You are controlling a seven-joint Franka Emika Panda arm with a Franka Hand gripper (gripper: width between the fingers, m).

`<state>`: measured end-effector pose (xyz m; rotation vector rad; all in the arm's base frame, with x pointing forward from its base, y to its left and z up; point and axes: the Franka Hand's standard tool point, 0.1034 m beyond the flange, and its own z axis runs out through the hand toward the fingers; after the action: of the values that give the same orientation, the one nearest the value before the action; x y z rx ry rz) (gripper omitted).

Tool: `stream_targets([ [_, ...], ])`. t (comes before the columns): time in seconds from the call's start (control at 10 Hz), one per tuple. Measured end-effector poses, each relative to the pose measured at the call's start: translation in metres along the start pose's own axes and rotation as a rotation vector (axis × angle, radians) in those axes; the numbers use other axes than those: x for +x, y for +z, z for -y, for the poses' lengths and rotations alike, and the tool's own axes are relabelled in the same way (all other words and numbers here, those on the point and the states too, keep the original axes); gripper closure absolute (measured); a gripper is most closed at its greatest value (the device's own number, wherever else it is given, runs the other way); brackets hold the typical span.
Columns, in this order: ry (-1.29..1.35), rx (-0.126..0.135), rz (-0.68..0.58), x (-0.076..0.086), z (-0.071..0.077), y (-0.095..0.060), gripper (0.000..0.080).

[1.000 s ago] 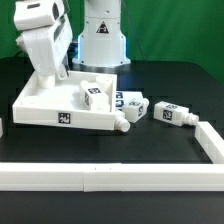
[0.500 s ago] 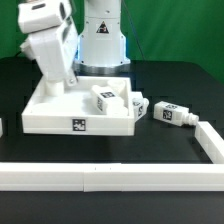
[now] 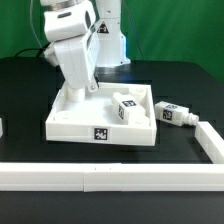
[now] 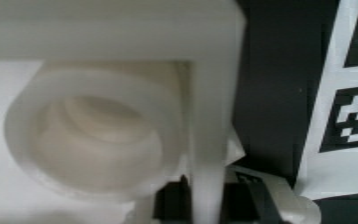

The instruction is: Assemble one leg

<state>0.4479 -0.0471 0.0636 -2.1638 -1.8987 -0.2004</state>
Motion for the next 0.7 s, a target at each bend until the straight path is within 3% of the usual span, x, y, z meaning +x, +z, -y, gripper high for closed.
stream_targets([
  [0.1,-0.008,0.0,-0.001,-0.001,0.001,0.001,0.0742],
  [0.2,-0.083,-0.021,-0.001,-0.008,0.0,0.0,0.0742],
  [0.5,-0.138,-0.036,-0.043,0.017,-0.024,0.011,0.0742],
  [0.7,-0.115,-0.022,-0.067,0.025,-0.025,0.025,0.0742],
])
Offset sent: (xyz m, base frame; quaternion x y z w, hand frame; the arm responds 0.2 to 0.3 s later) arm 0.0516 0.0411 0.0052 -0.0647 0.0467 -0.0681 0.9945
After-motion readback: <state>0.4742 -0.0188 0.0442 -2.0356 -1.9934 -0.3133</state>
